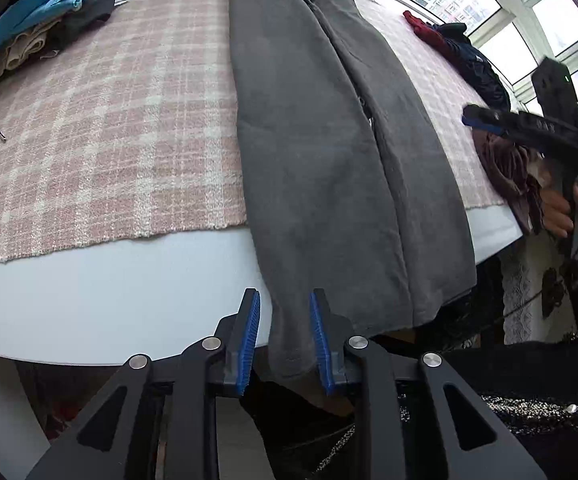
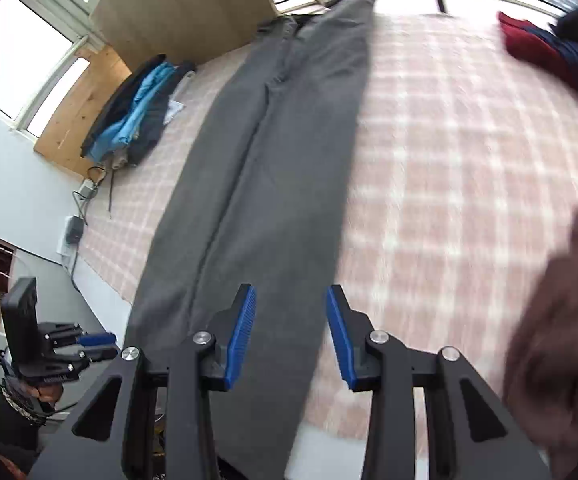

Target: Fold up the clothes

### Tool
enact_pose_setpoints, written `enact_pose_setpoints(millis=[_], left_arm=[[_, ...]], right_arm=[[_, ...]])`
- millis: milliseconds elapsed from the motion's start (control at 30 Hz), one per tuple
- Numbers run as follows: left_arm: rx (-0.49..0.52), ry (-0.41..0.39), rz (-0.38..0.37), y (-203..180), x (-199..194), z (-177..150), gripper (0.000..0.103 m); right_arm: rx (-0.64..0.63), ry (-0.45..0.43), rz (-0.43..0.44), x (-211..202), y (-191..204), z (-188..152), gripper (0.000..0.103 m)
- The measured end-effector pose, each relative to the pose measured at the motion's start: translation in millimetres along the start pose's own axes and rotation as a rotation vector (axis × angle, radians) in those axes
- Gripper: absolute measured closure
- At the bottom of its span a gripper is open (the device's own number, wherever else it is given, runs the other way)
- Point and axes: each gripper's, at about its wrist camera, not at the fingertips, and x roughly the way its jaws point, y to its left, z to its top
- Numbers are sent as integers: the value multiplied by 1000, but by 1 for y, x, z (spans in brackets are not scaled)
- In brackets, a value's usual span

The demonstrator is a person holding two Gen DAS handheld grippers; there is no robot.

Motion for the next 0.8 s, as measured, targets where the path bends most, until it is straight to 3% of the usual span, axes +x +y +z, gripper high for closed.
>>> enact_pose_setpoints(millis=[133,267,500,667,800], left_arm=[[65,26,-35,5,7,-13,74],[81,34,-61,3,16,-11,74],[122,40,-49,-9,25,-11,69],[152,43,-41,-17,32,-11,72],[149,43,-70,-19,29,-7,91]], right_arm=[[150,-17,-49,-9,7,-89,66],[163,-71,-140,-10,24,-129,66],[34,-63,-245,11,46,-128,66],[-105,-47,-276,21,63,-125,66],[-191,-40,-296,23,70,-127,69]])
